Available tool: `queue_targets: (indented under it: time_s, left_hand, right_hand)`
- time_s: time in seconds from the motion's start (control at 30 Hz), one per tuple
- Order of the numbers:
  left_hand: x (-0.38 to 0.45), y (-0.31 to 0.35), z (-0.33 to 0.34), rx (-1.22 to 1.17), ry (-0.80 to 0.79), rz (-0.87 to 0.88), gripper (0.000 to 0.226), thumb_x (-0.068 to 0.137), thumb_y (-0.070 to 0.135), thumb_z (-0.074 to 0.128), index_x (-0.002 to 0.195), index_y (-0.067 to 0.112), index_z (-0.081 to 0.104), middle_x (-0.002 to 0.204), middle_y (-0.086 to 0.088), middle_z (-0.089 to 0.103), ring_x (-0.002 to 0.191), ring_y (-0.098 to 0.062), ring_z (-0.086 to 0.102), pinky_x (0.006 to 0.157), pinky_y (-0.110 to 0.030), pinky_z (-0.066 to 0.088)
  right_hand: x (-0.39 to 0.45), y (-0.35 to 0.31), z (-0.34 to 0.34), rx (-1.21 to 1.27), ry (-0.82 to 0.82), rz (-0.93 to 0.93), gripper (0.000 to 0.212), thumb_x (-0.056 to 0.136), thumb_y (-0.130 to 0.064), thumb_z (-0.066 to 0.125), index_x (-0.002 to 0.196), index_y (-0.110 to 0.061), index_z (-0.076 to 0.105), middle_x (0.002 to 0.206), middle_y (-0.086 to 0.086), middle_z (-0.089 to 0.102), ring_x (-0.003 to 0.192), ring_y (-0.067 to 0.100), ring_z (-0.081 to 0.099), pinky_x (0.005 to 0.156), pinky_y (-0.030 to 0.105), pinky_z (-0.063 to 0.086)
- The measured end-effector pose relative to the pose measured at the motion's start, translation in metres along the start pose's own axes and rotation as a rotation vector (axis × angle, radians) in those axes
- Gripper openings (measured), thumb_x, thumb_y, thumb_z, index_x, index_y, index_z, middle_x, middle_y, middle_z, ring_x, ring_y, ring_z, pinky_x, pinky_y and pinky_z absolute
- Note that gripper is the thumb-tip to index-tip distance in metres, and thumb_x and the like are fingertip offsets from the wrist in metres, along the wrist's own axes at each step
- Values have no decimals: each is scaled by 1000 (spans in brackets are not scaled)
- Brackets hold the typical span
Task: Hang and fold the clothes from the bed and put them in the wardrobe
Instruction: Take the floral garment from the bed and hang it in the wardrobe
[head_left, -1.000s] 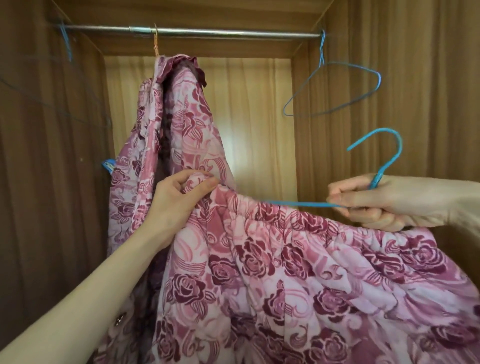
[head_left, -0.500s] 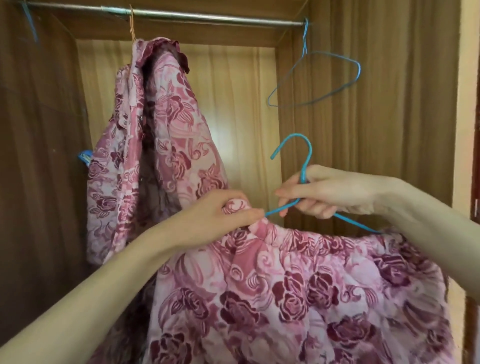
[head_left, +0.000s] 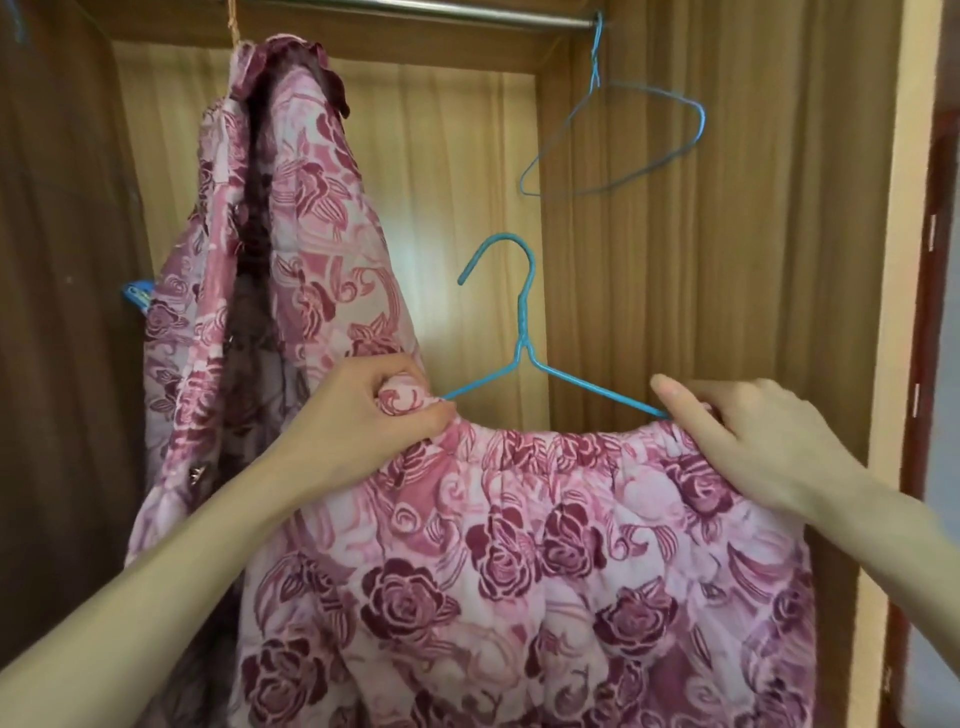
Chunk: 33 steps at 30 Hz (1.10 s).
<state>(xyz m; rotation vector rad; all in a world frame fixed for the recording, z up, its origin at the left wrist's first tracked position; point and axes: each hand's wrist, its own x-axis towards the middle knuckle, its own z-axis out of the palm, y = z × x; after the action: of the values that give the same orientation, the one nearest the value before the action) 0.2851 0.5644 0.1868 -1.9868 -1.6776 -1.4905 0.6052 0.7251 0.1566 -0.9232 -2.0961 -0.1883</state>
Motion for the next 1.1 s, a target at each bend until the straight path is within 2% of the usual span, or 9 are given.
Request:
queue_targets:
  time_s: [0.1, 0.27, 0.4, 0.63, 0.73, 0.8, 0.93, 1.03, 1.1]
  left_hand:
    - [1, -2, 7, -29, 33, 0, 32, 73, 43, 80, 72, 13, 69, 69, -3, 67, 60, -3, 56, 57, -19, 45]
    - [2, 0, 4, -35, 46, 36, 38, 75, 51, 78, 72, 14, 67, 68, 1, 64, 61, -3, 55, 58, -18, 45]
    - [-4, 8, 5, -48, 30, 78, 31, 82, 47, 80, 78, 18, 71, 73, 6, 69, 66, 0, 61, 63, -14, 47]
    - [13, 42, 57, 3, 17, 90, 19, 90, 33, 80, 79, 20, 74, 75, 6, 71, 67, -1, 61, 65, -18, 47]
    - [22, 58, 93, 10, 76, 81, 26, 90, 44, 76, 80, 20, 75, 78, 5, 72, 76, -9, 68, 72, -29, 51]
    - [25, 69, 117, -5, 99, 90, 35, 91, 57, 70, 84, 23, 74, 79, 8, 73, 79, -7, 68, 73, -29, 52]
    - [29, 78, 160, -61, 82, 77, 49, 87, 73, 59, 88, 25, 68, 74, 8, 72, 75, -13, 69, 70, -36, 57]
    - [32, 78, 190, -154, 63, 60, 53, 87, 73, 58, 83, 22, 71, 68, 3, 69, 68, -16, 64, 67, -36, 53]
    - [34, 81, 210, -231, 59, 59, 46, 90, 66, 63, 81, 22, 73, 70, 4, 69, 67, -8, 62, 66, -30, 50]
  right_hand:
    - [8, -13, -6, 92, 32, -43, 78, 93, -80, 25, 68, -16, 61, 53, -2, 54, 59, 19, 55, 57, 33, 42]
    - [26, -34, -31, 90, -52, -316, 52, 89, -71, 59, 67, -25, 52, 57, -6, 53, 58, 18, 50, 58, 36, 49]
    - [24, -30, -47, 151, -11, -452, 41, 98, -55, 61, 65, -30, 57, 65, -9, 52, 61, 17, 49, 58, 42, 49]
    - [1, -2, -103, 141, 6, -259, 26, 90, -61, 64, 68, -47, 64, 67, -16, 61, 60, 13, 53, 56, 32, 42]
    - [-8, 12, -126, 74, -5, -187, 21, 87, -67, 61, 69, -57, 63, 71, -29, 62, 66, 3, 57, 57, 37, 46]
    - [-14, 22, -141, 12, -3, -147, 18, 87, -71, 59, 72, -62, 62, 73, -35, 60, 69, -2, 57, 56, 35, 45]
    - [-31, 48, -172, -42, 37, -106, 30, 87, -80, 54, 77, -55, 67, 69, -23, 64, 58, 6, 56, 55, 35, 49]
    - [-45, 60, -191, -84, 33, -85, 34, 88, -78, 52, 88, -48, 68, 66, -20, 63, 57, 8, 56, 52, 27, 43]
    - [-48, 65, -201, -130, 24, -64, 35, 90, -75, 56, 81, -44, 72, 59, -21, 60, 54, 5, 54, 51, 27, 42]
